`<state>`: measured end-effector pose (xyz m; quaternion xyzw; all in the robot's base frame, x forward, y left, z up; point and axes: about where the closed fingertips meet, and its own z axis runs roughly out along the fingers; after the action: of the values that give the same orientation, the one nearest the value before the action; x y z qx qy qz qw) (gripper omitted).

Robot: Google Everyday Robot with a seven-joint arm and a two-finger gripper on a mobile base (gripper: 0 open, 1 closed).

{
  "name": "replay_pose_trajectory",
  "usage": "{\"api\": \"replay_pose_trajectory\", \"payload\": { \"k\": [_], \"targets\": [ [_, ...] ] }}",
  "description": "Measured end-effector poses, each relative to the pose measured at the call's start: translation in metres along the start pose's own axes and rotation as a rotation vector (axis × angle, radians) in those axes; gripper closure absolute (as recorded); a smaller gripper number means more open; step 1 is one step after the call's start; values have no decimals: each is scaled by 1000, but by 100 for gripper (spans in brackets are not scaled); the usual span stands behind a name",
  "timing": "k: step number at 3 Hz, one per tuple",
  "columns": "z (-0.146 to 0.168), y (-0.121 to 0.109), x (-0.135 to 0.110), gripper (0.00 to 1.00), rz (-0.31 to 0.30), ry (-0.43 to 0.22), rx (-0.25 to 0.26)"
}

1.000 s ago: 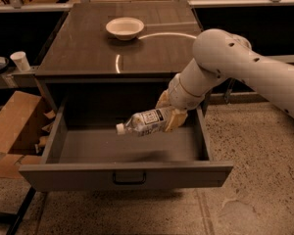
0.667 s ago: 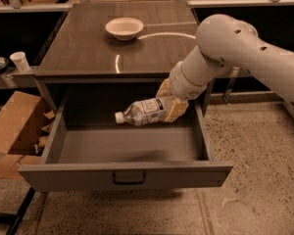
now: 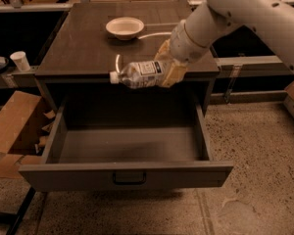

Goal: Pick blue plastic bottle from top drawer and place on counter

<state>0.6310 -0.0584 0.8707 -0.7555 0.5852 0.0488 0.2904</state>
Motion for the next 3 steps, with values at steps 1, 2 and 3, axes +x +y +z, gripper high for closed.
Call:
{"api": "replay_pose_trajectory", "payload": {
  "k": [1,2,3],
  "targets": [
    [-12,-42,8,100,62,-31,49],
    [-12,-77,29,100,146,-47,95],
    [-5,-98,52,100,215,-46,122]
  ]
}}
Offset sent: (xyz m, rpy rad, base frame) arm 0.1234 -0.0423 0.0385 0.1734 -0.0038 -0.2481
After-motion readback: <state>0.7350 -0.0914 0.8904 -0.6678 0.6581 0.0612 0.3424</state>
